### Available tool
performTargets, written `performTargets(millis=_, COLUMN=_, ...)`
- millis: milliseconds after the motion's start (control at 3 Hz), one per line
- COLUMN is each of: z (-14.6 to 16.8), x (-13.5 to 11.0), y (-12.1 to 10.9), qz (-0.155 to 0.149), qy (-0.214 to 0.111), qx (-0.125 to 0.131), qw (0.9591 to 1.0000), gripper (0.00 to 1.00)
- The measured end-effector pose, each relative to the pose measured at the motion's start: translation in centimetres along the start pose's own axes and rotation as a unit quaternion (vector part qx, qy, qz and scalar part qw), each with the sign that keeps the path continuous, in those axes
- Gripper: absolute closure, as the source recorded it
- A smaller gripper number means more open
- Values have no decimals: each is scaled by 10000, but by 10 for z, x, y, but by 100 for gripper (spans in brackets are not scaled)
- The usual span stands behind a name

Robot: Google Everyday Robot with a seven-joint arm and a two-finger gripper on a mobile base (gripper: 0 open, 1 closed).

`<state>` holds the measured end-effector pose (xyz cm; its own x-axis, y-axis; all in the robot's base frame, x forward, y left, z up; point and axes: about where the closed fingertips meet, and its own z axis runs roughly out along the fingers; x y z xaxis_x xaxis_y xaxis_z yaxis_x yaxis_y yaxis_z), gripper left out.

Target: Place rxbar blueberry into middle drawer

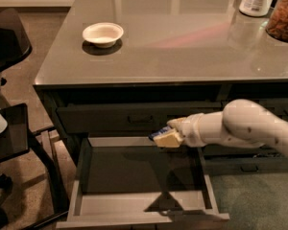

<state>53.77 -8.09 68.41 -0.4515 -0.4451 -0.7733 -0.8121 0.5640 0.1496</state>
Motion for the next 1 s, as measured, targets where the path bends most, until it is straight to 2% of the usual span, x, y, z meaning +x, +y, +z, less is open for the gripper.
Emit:
performTargets(millis=333, z=56, x=47, y=-11, qz=140, qy=46, qx=-137, qw=9998, gripper=100)
performTargets(millis=667, z=56, x=47, y=-11, qz=140, qy=46, qx=-137, qw=9998, gripper=100)
performTargets(millis=1000, z=77, x=76, y=-13, qz=320, qy=10, qx=-284, qw=9991, gripper=100)
